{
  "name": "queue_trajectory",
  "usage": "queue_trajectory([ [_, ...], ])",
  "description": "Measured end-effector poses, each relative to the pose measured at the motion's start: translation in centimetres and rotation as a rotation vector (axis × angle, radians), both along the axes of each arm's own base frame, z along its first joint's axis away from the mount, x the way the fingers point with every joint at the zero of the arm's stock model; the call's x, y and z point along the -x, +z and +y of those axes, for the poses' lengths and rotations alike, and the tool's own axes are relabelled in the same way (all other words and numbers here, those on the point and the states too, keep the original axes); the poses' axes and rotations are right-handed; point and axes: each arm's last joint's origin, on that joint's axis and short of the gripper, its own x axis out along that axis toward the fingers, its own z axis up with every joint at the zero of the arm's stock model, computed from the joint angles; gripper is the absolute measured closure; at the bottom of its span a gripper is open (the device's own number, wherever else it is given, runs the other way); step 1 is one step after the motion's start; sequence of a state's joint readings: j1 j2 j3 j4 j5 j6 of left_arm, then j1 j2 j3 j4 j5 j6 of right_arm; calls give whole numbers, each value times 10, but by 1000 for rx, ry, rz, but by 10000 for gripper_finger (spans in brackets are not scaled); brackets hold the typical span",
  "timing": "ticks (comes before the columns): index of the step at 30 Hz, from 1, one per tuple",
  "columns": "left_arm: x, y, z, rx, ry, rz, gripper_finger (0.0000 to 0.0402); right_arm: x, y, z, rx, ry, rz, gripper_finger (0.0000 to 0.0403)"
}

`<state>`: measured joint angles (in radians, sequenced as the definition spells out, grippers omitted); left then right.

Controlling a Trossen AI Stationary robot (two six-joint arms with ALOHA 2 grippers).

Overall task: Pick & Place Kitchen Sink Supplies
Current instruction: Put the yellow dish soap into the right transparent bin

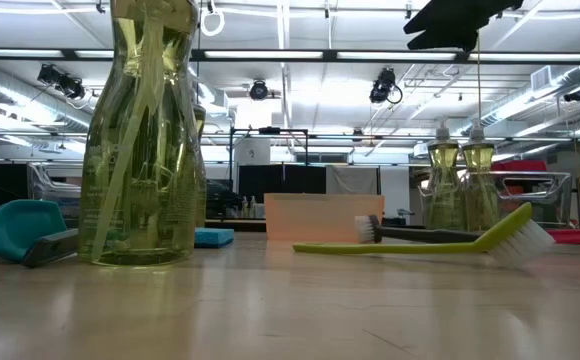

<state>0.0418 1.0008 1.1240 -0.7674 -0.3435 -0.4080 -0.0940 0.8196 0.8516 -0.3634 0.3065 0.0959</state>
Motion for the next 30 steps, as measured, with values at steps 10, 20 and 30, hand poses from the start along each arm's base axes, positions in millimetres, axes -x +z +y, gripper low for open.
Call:
queue_trajectory([
  [10,13,-14,1,-6,62,192,79,0,0,0,1,-3,0,170],
  [20,16,-15,4,-64,166,206,79,0,0,-1,9,-25,2,170],
  [30,9,-45,5,-66,183,225,79,0,0,-1,9,-25,-1,170],
])
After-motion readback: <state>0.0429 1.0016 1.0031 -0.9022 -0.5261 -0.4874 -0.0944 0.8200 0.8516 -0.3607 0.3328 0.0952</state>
